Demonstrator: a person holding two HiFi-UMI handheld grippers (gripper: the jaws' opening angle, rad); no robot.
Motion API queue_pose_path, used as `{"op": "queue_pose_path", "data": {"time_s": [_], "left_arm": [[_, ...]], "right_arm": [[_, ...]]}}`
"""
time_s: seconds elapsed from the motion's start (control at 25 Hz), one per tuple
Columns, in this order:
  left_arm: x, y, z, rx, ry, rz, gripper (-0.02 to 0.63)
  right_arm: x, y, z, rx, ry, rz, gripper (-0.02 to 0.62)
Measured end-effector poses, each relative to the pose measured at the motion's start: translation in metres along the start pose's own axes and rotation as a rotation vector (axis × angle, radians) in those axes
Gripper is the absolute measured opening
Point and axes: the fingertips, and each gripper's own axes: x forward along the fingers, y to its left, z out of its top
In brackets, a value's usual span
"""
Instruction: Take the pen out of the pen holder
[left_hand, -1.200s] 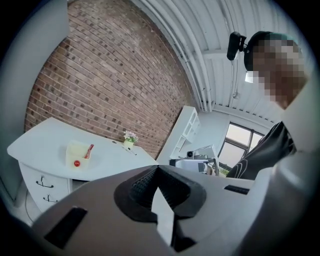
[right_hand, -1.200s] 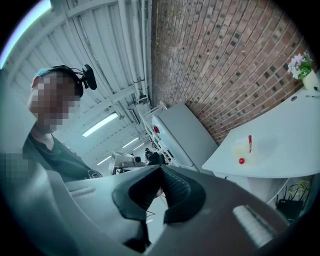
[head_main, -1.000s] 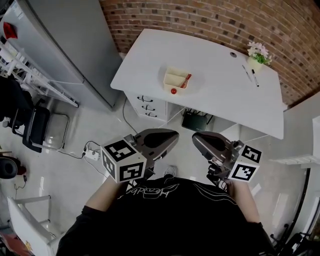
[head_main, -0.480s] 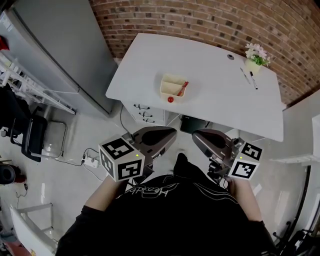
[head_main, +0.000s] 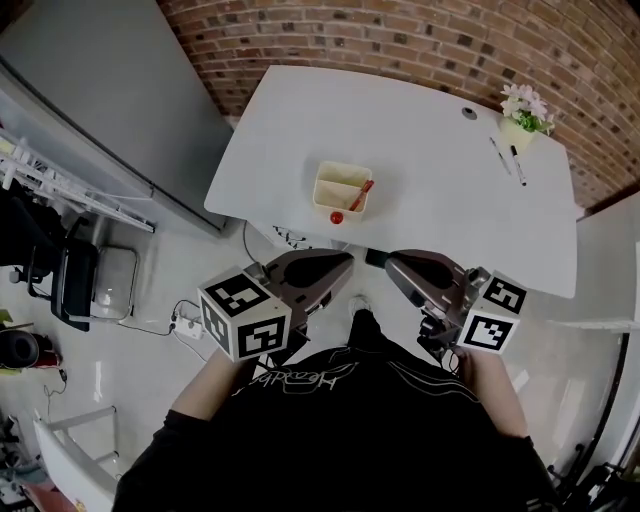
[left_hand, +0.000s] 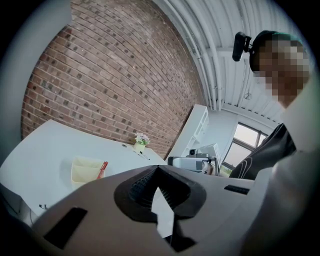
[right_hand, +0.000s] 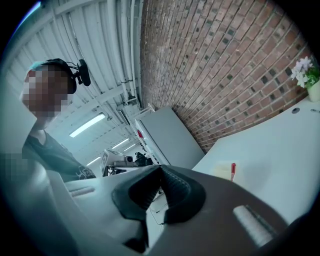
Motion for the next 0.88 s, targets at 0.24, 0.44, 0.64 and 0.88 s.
{"op": "queue_pose_path", "data": {"time_s": [0.24,0.44,0.64,0.88], "left_arm": [[0.022,0.028,0.011,-0.044,0.002,0.013,0.003],[0.038,0.052,0.014,-0.069,0.018,0.037,0.003],[0.049,0.072,0.021,-0.099,0.02,0.06,0.003],[0.059,0.095,0.024,-0.125,0.036,0.082,0.003]], "right_arm": [[0.009,-0.037,0.012,0.016,0.021,-0.008,0.006],[0.015,-0.068,0.015,0.021,0.049,-0.022,0.008],[0.023,-0.095,0.021,0.058,0.065,-0.018,0.023],[0.037,-0.122,0.02,0.06,0.102,-0.025,0.058]]}}
